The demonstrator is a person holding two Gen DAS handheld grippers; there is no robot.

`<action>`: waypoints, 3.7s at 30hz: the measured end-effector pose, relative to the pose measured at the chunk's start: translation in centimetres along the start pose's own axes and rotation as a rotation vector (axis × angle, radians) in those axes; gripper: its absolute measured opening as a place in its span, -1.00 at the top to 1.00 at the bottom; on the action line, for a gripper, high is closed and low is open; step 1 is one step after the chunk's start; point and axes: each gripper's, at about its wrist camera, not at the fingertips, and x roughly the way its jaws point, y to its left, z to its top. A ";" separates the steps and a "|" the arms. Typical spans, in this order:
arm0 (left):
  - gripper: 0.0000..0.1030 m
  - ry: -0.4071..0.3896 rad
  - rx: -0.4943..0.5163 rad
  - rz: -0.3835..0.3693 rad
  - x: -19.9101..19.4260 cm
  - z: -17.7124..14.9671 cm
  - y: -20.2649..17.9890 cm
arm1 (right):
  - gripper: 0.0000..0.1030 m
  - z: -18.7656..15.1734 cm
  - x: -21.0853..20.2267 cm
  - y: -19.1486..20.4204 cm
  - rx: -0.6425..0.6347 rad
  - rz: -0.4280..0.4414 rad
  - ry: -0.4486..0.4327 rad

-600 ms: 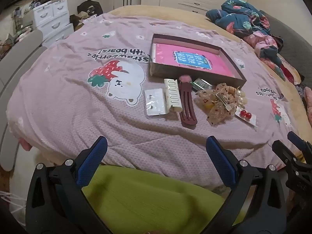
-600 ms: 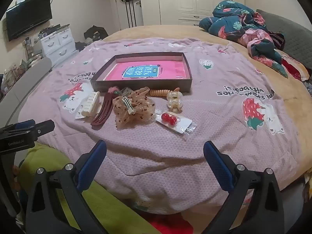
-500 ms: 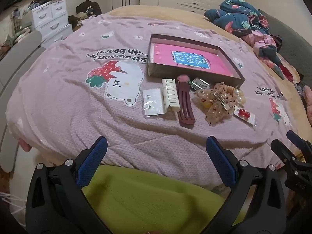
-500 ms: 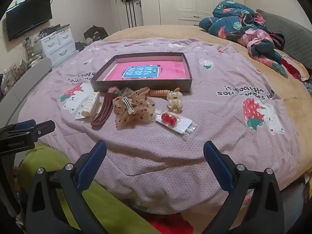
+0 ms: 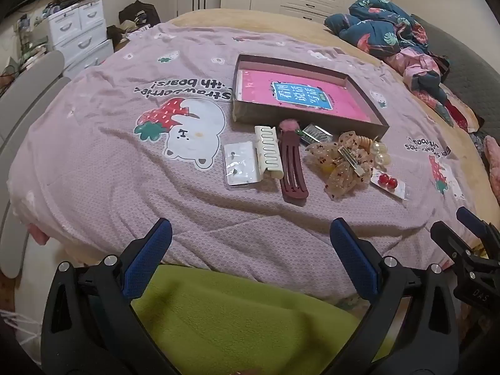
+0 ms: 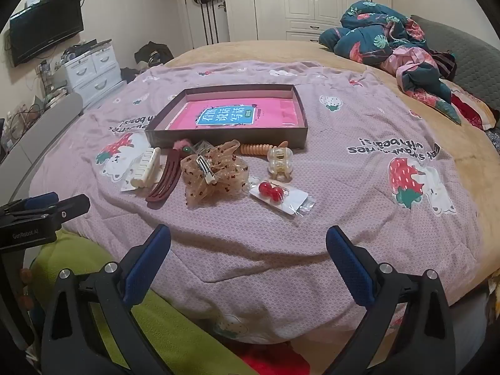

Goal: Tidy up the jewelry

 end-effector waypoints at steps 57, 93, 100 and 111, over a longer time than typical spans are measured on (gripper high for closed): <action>-0.84 -0.001 0.008 -0.028 0.0 0.1 -0.7 | -0.92 0.2 -0.4 -0.4 0.010 0.000 -0.026; -0.84 0.111 -0.102 -0.089 7.6 6.4 1.0 | -0.92 4.2 5.6 -2.0 -0.029 0.027 0.016; -0.27 0.133 -0.075 -0.121 9.1 7.0 0.5 | -0.92 4.8 8.9 -0.7 -0.075 0.052 0.050; 0.15 0.168 -0.029 -0.125 11.0 7.2 -0.3 | -0.91 5.5 12.5 2.2 -0.169 0.113 0.080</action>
